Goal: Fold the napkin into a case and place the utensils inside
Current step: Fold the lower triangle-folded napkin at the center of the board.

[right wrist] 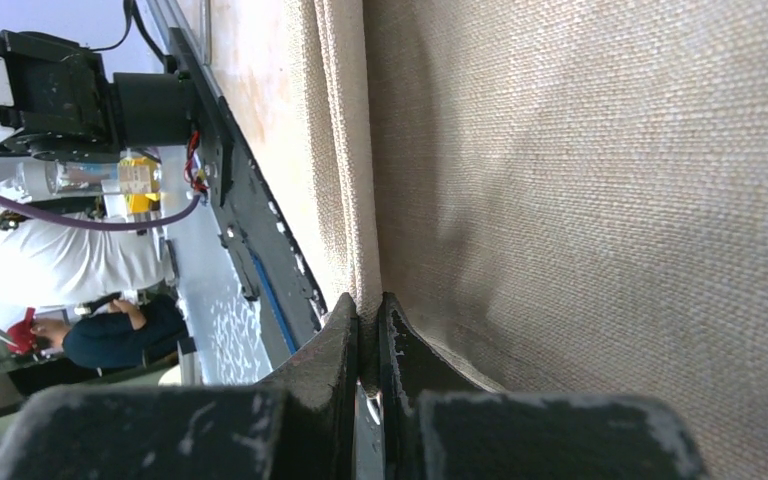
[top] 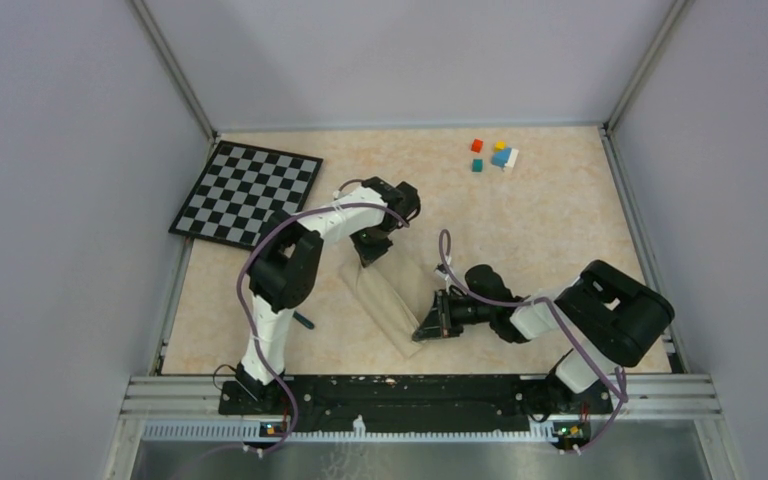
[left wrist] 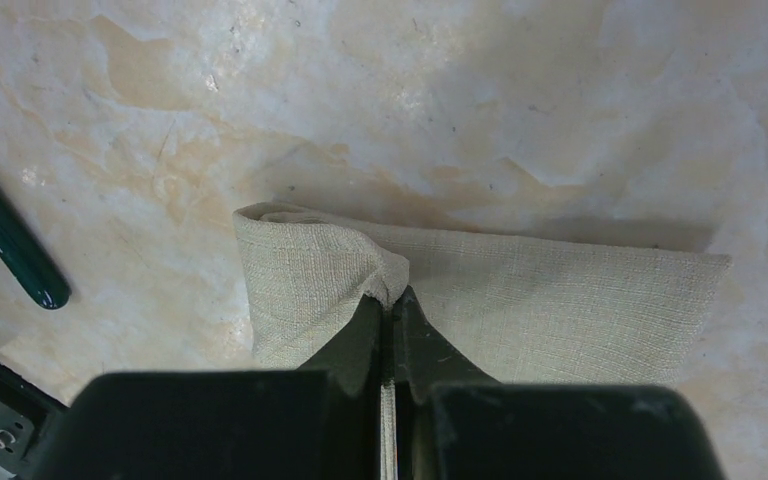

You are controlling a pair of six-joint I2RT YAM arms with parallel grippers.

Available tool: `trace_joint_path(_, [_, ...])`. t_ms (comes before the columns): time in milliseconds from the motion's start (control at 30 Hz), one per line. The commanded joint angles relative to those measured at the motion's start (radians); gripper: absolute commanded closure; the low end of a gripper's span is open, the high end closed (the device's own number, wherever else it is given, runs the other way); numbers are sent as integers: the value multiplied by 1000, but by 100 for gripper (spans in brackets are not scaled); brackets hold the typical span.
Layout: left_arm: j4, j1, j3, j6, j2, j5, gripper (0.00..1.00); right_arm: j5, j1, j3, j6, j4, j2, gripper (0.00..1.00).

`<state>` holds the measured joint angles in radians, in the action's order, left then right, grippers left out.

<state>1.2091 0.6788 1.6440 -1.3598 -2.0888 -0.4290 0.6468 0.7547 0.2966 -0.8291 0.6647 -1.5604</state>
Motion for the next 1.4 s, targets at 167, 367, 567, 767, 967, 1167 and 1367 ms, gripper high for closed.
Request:
trace_joint_path(167, [-75,-15,20,51,-16,-60,100,54,2,-11,31,-36,-32,100])
trace_joint_path(367, [-41,-7,-3,42,13,-90,100,63,28,1,19,-3,-73,100])
trace_joint_path(567, [-18,-7,-30,26,47,-117,100,57,31,13,14,-5,-77,100])
trace_joint_path(767, [-16,-8,-39,23,28,-99,100,48,32,10,15,-13,-80,100])
trace_joint_path(967, [-61,-12,-53,53,10,-89,100,42,36,8,14,-1,-101,100])
trace_joint_path(1167, [-81,-13,-87,50,-10,-85,100,-6,36,40,66,-141,-6,87])
trace_joint_path(1367, [-111,-12,-110,61,-11,-75,100,-285,35,169,276,-633,278,52])
